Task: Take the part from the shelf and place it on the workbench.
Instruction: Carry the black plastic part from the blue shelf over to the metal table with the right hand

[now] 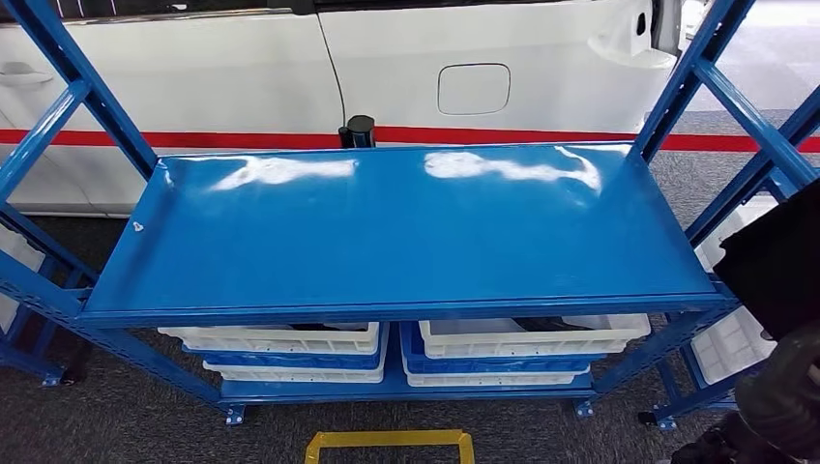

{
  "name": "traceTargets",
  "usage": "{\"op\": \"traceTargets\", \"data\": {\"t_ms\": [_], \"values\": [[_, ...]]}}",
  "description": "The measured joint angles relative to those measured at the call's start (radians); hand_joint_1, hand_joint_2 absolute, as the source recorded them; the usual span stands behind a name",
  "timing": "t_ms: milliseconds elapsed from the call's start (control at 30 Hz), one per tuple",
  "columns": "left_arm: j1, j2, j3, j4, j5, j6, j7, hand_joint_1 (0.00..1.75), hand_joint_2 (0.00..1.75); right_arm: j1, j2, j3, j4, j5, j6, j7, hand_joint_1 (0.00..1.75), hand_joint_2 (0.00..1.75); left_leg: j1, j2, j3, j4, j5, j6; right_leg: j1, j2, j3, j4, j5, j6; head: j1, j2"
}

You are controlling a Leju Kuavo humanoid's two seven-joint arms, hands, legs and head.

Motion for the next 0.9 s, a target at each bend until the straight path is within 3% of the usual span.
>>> {"op": "traceTargets", "data": {"t_ms": [33,67,100,167,233,300,367,400,467,533,567,600,633,667,733,800,867,900], "values": [[0.000,0.000,0.000,0.000,0.000,-0.001,0.000,0.00,1.75,0.000,0.000,0.000,0.000,0.000,0.000,0.002,1.75,1.75,0.004,0.000,-0.014,0.051,-0.022,-0.005,0.000,0.000,-0.008,0.001,0.007,0.001,-0.001,0.000],[0.000,0.001,0.000,0.000,0.000,-0.002,0.000,0.00,1.75,0.000,0.000,0.000,0.000,0.000,0.000,0.005,1.75,1.75,0.008,0.000,-0.014,0.074,-0.023,-0.009,0.000,0.000,-0.015,0.003,0.013,0.004,-0.002,0.000],[0.000,0.002,0.000,0.000,0.000,-0.003,0.000,0.00,1.75,0.000,0.000,0.000,0.000,0.000,0.000,0.008,1.75,1.75,0.012,0.000,0.006,0.057,-0.004,-0.011,-0.001,0.000,-0.022,0.006,0.018,0.007,-0.002,0.000],[0.000,0.004,0.000,-0.001,0.000,-0.006,0.000,0.00,1.75,-0.002,0.000,0.000,0.000,0.001,-0.001,0.015,1.75,1.75,0.018,0.000,0.089,-0.065,0.052,-0.013,-0.004,0.000,-0.035,0.015,0.024,0.012,-0.004,0.000],[-0.001,0.005,0.000,-0.002,0.000,-0.010,0.000,0.00,1.75,-0.006,0.000,0.000,-0.001,0.002,-0.001,0.019,1.75,1.75,0.018,-0.004,0.154,-0.173,0.077,-0.011,-0.001,0.000,-0.046,0.024,0.029,0.021,-0.005,0.000],[-0.001,0.005,0.000,-0.003,-0.003,-0.015,0.000,0.00,1.75,-0.009,0.000,0.000,-0.002,0.004,-0.003,0.021,1.75,1.75,0.012,-0.006,0.159,-0.198,0.079,-0.001,0.003,0.000,-0.055,0.025,0.039,0.037,-0.005,0.000],[-0.002,0.005,0.000,-0.003,-0.008,-0.020,-0.001,0.00,1.75,-0.010,0.000,0.000,-0.003,0.007,-0.007,0.024,1.75,1.75,0.010,-0.003,0.148,-0.206,0.091,0.020,0.002,0.000,-0.064,0.030,0.041,0.051,-0.005,0.000],[-0.002,0.005,-0.001,-0.003,-0.010,-0.022,-0.002,0.00,1.75,-0.009,0.000,0.000,-0.004,0.009,-0.009,0.025,1.75,1.75,0.010,-0.001,0.142,-0.210,0.100,0.033,0.002,0.001,-0.077,0.050,0.024,0.050,-0.004,0.000],[-0.002,0.006,-0.001,-0.003,-0.011,-0.027,-0.003,0.00,1.75,-0.006,-0.001,0.000,-0.005,0.014,-0.012,0.029,1.75,1.75,0.009,0.003,0.125,-0.214,0.118,0.049,0.001,0.001,-0.119,0.150,-0.045,0.038,-0.002,0.000],[-0.002,0.006,-0.001,-0.003,-0.012,-0.029,-0.003,0.00,1.75,-0.003,-0.001,0.000,-0.006,0.016,-0.014,0.034,1.75,1.75,0.006,0.006,0.104,-0.213,0.133,0.053,0.002,0.002,-0.158,0.277,-0.108,0.033,-0.001,0.000],[-0.001,0.006,-0.001,-0.003,-0.012,-0.031,-0.003,0.00,1.75,-0.002,-0.001,0.000,-0.006,0.018,-0.015,0.037,1.75,1.75,0.004,0.007,0.094,-0.212,0.141,0.052,0.002,0.002,-0.161,0.310,-0.118,0.037,-0.001,0.000],[-0.001,0.006,-0.002,-0.003,-0.012,-0.033,-0.003,0.00,1.75,0.000,-0.001,0.001,-0.006,0.019,-0.015,0.041,1.75,1.75,0.003,0.008,0.084,-0.210,0.148,0.052,0.002,0.002,-0.144,0.303,-0.111,0.044,-0.001,0.000],[-0.001,0.006,-0.002,-0.003,-0.013,-0.034,-0.003,0.00,1.75,0.000,-0.001,0.001,-0.006,0.021,-0.014,0.046,1.75,1.75,0.002,0.008,0.076,-0.209,0.154,0.050,0.003,0.002,-0.107,0.255,-0.093,0.052,-0.001,0.000],[-0.001,0.005,-0.002,-0.003,-0.014,-0.034,-0.003,0.00,1.75,0.000,-0.001,0.002,-0.006,0.023,-0.012,0.051,1.75,1.75,0.002,0.008,0.069,-0.207,0.160,0.047,0.003,0.002,-0.054,0.179,-0.072,0.056,-0.001,0.000],[0.000,0.005,-0.002,-0.003,-0.018,-0.032,-0.005,0.00,1.75,-0.003,-0.003,0.005,-0.006,0.018,-0.005,0.057,1.75,1.75,-0.001,0.007,0.058,-0.203,0.172,0.038,0.009,0.002,0.039,0.037,-0.050,0.054,-0.002,0.000],[0.001,0.005,-0.002,-0.003,-0.016,-0.029,-0.012,0.00,1.75,-0.005,-0.007,0.008,-0.006,0.004,0.007,0.058,1.75,1.75,-0.005,0.007,0.053,-0.200,0.183,0.027,0.016,0.003,0.059,-0.007,-0.047,0.045,-0.002,0.000],[0.002,0.007,-0.001,-0.003,-0.007,-0.026,-0.023,0.00,1.75,-0.008,-0.012,0.009,-0.004,-0.010,0.018,0.052,1.75,1.75,-0.005,0.005,0.047,-0.196,0.187,0.016,0.010,0.002,0.042,-0.003,-0.037,0.034,-0.003,0.000],[0.003,0.008,0.001,-0.003,0.000,-0.026,-0.028,0.00,1.75,-0.011,-0.014,0.010,-0.003,-0.018,0.022,0.047,1.75,1.75,-0.003,0.003,0.039,-0.182,0.170,0.011,0.005,0.001,0.034,-0.002,-0.029,0.024,-0.005,0.000]]}}
